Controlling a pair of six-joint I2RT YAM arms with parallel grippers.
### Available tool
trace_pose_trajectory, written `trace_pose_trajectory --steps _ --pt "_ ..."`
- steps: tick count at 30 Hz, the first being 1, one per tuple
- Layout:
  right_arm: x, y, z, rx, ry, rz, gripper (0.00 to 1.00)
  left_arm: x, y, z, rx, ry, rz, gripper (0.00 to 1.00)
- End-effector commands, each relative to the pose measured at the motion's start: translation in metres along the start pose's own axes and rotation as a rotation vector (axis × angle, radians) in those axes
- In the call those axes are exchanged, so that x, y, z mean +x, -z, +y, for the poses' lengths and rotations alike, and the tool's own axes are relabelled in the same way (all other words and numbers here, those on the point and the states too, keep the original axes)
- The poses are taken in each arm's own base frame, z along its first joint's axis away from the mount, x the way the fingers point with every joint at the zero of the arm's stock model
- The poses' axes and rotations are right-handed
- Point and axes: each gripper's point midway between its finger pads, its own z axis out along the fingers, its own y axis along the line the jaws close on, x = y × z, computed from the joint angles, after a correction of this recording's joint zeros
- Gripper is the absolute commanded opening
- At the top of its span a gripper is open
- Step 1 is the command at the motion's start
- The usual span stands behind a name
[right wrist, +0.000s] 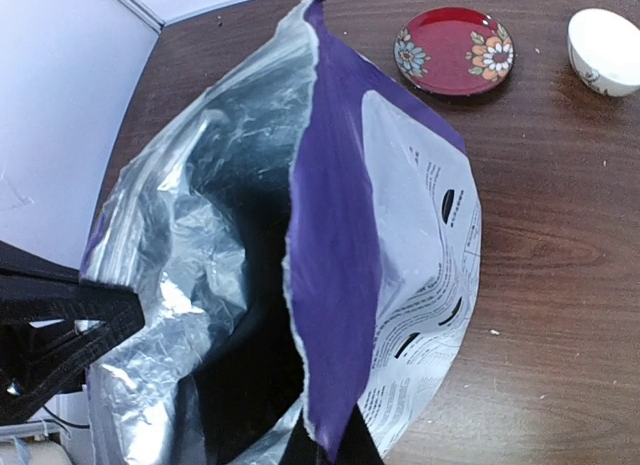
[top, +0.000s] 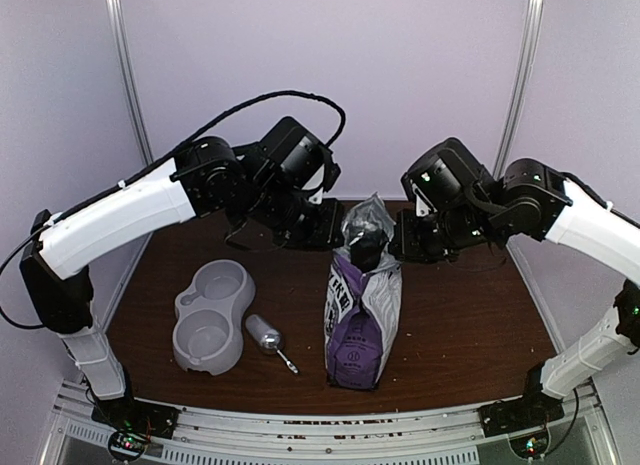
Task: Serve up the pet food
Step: Adjust the pet food bag at the center of the board.
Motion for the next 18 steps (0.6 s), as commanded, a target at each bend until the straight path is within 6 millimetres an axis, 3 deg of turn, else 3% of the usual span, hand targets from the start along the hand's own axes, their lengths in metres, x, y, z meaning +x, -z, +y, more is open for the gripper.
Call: trace_pose_trajectory --steps 1,10,18 --pt "-0.010 0.006 -0.003 0.043 0.045 -0.039 0.00 -0.005 -0.001 0.004 -0.030 -0.018 -0.026 0.00" --pt "-0.021 0.017 -0.005 0.086 0.102 -0.054 0.00 -0.019 0.014 0.013 -0.127 -0.073 -0.044 0.00" --pt "-0.044 0.044 -0.025 0.231 0.200 -0.082 0.00 -0.027 0.037 0.027 -0.249 -0.189 -0.014 0.00"
